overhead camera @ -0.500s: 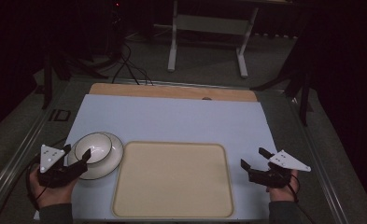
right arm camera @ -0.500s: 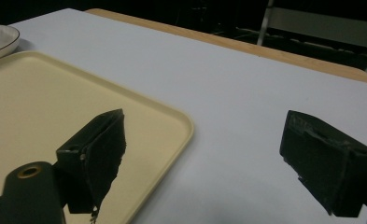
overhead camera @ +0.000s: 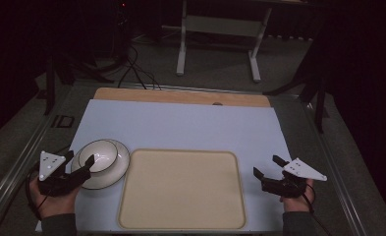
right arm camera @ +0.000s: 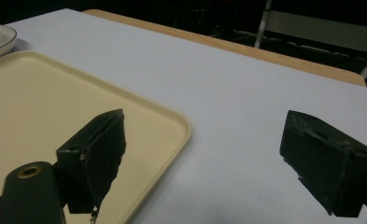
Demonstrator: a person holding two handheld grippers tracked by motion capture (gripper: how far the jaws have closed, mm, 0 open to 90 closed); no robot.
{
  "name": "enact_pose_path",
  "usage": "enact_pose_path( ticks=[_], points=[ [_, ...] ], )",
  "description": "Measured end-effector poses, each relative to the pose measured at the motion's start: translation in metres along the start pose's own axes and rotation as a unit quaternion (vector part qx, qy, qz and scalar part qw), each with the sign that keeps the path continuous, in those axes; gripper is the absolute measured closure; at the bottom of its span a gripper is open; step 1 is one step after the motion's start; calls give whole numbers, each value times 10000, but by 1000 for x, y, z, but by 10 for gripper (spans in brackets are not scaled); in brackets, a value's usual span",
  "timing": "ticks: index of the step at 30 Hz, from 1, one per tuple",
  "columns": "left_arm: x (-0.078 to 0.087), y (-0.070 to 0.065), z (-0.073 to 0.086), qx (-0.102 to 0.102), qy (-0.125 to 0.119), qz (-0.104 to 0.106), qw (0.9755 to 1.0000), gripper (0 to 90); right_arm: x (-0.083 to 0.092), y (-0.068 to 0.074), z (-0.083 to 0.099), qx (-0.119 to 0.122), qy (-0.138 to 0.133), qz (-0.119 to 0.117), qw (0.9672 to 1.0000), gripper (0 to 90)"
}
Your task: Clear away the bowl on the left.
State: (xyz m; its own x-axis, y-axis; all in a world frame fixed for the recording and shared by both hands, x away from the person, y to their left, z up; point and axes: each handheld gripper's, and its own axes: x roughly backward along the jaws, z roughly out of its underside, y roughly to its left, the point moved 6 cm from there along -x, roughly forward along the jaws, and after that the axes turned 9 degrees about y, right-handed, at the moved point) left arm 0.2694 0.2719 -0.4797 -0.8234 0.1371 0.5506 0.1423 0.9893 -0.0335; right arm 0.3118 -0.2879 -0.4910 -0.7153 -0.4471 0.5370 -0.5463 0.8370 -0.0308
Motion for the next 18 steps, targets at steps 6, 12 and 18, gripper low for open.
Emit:
enact_pose_path(
  ticks=[6, 12, 18],
  points=[
    [0, 1, -9, -59, -70, -44, 9999, 348, 0, -1, 0, -25, 7, 27, 10000, 138],
    [-2, 6, -17, -25, -106, -51, 9999, 357, 1, -1, 0, -35, -43, 67, 10000, 139],
    [-6, 16, -20, 113, -76, -103, 9999, 350, 2, -2, -1, -37, -67, 100, 9999, 138]
  ],
)
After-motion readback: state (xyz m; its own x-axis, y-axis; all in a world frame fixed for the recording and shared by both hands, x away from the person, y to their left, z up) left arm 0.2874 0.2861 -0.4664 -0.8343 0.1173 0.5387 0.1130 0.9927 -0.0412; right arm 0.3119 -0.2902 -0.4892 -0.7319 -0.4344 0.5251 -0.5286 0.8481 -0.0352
